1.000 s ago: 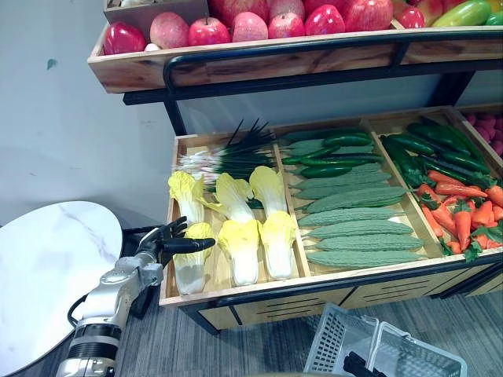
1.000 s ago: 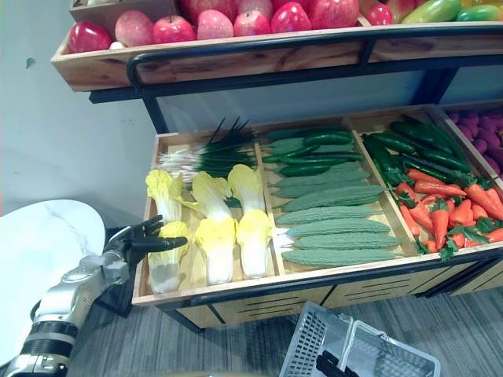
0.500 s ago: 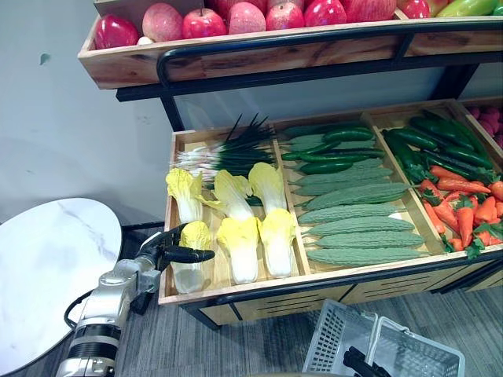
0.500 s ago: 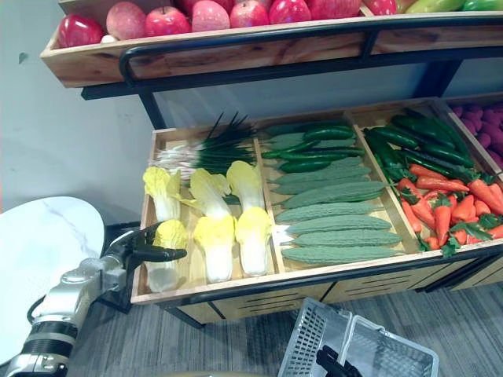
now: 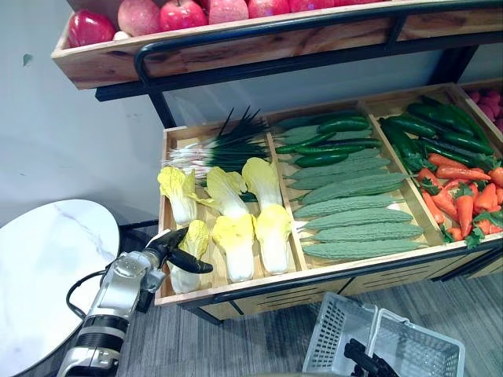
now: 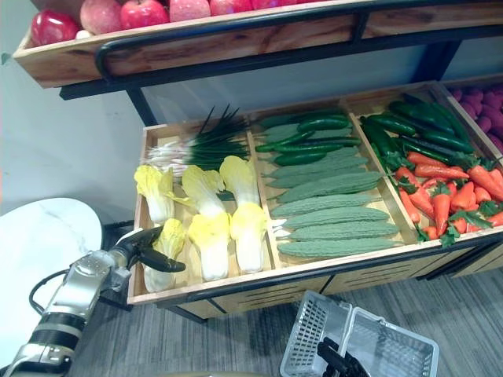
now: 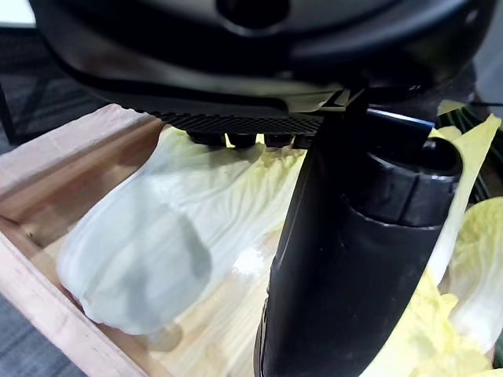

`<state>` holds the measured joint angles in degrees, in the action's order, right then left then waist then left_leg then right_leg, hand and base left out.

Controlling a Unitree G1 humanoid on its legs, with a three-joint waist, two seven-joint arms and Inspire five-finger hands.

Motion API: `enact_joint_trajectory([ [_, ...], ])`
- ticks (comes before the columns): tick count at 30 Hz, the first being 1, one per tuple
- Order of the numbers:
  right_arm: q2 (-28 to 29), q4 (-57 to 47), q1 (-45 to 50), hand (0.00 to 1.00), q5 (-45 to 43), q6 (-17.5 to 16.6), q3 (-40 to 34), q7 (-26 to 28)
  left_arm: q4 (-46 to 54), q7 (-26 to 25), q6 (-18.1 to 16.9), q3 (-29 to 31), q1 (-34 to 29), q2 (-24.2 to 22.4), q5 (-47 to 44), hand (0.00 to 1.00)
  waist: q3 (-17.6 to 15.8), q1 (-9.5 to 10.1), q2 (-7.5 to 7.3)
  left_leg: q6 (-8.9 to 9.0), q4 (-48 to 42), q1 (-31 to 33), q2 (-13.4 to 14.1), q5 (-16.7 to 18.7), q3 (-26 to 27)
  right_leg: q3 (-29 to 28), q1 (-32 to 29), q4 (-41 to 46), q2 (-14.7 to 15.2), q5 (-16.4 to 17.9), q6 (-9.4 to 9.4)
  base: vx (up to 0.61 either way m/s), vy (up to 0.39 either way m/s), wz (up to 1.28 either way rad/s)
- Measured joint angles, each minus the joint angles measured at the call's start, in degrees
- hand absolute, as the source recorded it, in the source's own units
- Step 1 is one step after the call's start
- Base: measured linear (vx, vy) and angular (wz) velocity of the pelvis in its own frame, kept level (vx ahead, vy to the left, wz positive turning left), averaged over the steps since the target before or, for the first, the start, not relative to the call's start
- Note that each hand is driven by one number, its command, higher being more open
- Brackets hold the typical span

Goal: Pick vegetable in the basket

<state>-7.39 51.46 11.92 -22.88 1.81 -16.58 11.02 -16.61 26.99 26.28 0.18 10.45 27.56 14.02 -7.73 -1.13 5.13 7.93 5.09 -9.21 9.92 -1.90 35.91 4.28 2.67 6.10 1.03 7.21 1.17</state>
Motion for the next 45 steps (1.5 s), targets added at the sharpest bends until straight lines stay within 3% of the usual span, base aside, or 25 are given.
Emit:
enact_joint_trajectory([
  [7,-0.01,-1.32,-0.72,0.0,-0.41,0.64,1.63,0.0,-5.23,-2.3,0.25,0.25,4.31,-0.12,11.19,0.0,-0.6,-2.17,-0.55,0.12,0.01,0.34,0.06,-0.04,1.49,-1.15,-1.44,0.96,-0.18,0.05,0.02,-0.04,-0.064,-0.1],
  [13,0.03,-2.06,-1.86,0.0,-2.12,0.92,2.25,-0.01,-8.71,-6.21,1.73,0.21,6.66,0.08,10.55,0.0,-2.97,-3.08,-0.91,0.39,0.0,-0.02,0.02,-0.2,2.84,-1.64,-1.6,1.13,-0.24,0.1,0.1,0.02,-0.057,-0.07],
  [20,-0.31,-2.14,-2.3,0.0,-2.2,1.69,2.23,-1.71,-9.22,-8.31,1.12,-0.46,5.61,0.71,-1.23,0.0,-3.13,-3.01,-0.56,0.52,-0.18,-1.7,0.04,-0.28,3.09,-0.29,0.53,1.79,-0.03,0.88,0.03,0.05,-0.061,0.12],
  [27,-0.08,-2.12,-1.79,0.0,-5.07,1.9,0.27,-3.24,-8.61,-7.72,-1.25,-1.15,3.09,2.59,-5.59,0.0,-3.14,-2.6,-1.04,0.46,-4.04,-2.01,0.91,-0.24,4.7,0.03,1.51,4.31,0.48,1.19,-0.12,0.04,-0.084,0.04],
  [30,0.38,-2.15,-0.97,0.0,-9.04,1.57,-2.51,-4.62,-8.54,-6.74,-1.45,-1.01,2.4,2.61,-9.9,0.0,-2.91,-2.46,0.0,0.4,-6.03,-2.87,3.47,-0.28,5.1,-0.01,-2.44,13.04,-0.69,2.26,-0.34,0.03,-0.081,0.02],
  [31,1.16,-2.6,-0.25,0.0,-11.13,0.94,-4.18,-4.91,-8.59,-6.35,-1.04,-1.0,2.05,2.91,-10.7,0.0,-1.77,-2.44,-0.01,0.52,-6.13,-2.7,4.34,-0.19,5.76,-0.15,-2.61,6.5,-1.38,3.73,-1.11,-0.05,-0.039,-0.07],
  [32,1.86,-3.0,0.25,0.0,-11.3,0.69,-4.6,-5.01,-8.34,-6.24,-0.95,-1.01,2.02,4.09,-11.31,0.0,-1.39,-2.21,-1.18,0.78,-6.1,-2.71,3.68,0.02,6.17,-0.29,-2.12,1.07,-0.4,-0.22,-0.69,-0.09,-0.048,0.15],
  [33,2.6,-3.16,1.07,0.0,-12.83,-0.02,-6.13,-5.59,-8.44,-5.86,-1.03,-0.86,1.9,4.92,-14.12,0.0,-0.86,-2.65,-0.58,1.97,-5.51,-2.98,4.3,0.88,6.42,0.4,-1.85,-0.04,-1.21,-2.24,-0.55,-0.03,-0.064,0.18],
  [38,2.95,-3.44,0.89,0.0,-17.65,-1.09,-9.65,-6.99,-6.31,-3.67,-0.51,-1.48,1.12,2.9,-20.85,0.0,-0.62,-2.43,-0.48,1.94,-5.37,-3.76,5.02,0.79,8.01,-0.6,-1.72,0.14,-2.21,-2.19,-0.65,0.05,-0.063,-0.07],
  [45,4.82,-9.14,0.0,0.0,-24.89,-2.01,-14.12,-11.39,6.54,-1.47,1.95,-3.79,-0.36,2.9,-32.09,0.0,-0.18,-2.35,-1.39,1.82,-5.04,-4.34,3.91,0.88,9.39,-1.76,-1.69,0.66,-1.13,-2.19,-0.63,0.0,-0.004,-0.05],
])
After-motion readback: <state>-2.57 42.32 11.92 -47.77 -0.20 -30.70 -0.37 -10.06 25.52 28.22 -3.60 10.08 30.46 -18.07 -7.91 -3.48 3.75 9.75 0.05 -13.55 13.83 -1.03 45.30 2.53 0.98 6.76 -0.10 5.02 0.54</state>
